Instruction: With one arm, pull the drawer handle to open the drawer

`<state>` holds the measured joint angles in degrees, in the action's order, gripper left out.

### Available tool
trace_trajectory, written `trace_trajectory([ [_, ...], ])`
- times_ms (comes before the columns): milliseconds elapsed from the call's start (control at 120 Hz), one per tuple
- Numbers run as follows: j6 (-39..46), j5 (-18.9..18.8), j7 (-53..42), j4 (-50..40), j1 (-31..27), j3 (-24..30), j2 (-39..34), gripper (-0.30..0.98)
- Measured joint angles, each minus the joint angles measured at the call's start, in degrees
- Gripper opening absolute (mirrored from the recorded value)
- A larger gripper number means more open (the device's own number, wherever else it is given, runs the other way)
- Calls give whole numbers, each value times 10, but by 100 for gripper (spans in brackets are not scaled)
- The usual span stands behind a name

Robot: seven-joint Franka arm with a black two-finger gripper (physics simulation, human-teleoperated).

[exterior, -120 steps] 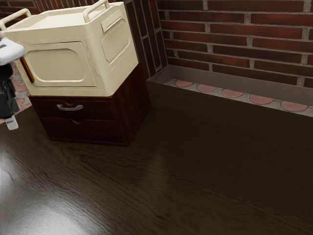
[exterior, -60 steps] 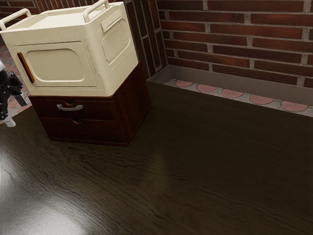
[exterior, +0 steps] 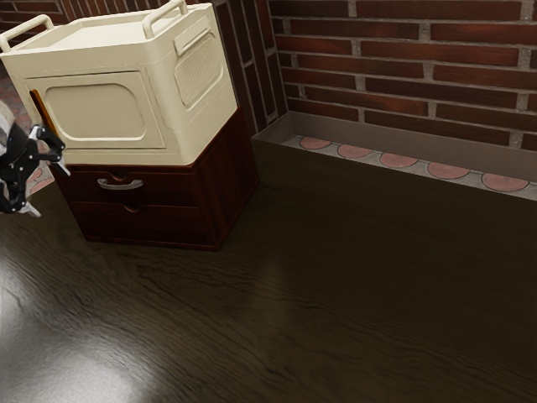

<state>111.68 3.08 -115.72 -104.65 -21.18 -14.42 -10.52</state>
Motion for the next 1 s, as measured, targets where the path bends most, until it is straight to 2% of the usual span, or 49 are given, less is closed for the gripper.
trace_trajectory([
  [117, 47, 11, -37, -17, 2, 0, 0, 61],
  [358, 99, 73, -94, -19, -2, -1, 31, 48],
  [500, 113, 96, -108, -19, -3, -2, 41, 46],
  [783, 123, 110, -94, -17, -2, -2, 62, 45],
  [1000, 126, 149, -81, -9, -1, -1, 83, 42],
])
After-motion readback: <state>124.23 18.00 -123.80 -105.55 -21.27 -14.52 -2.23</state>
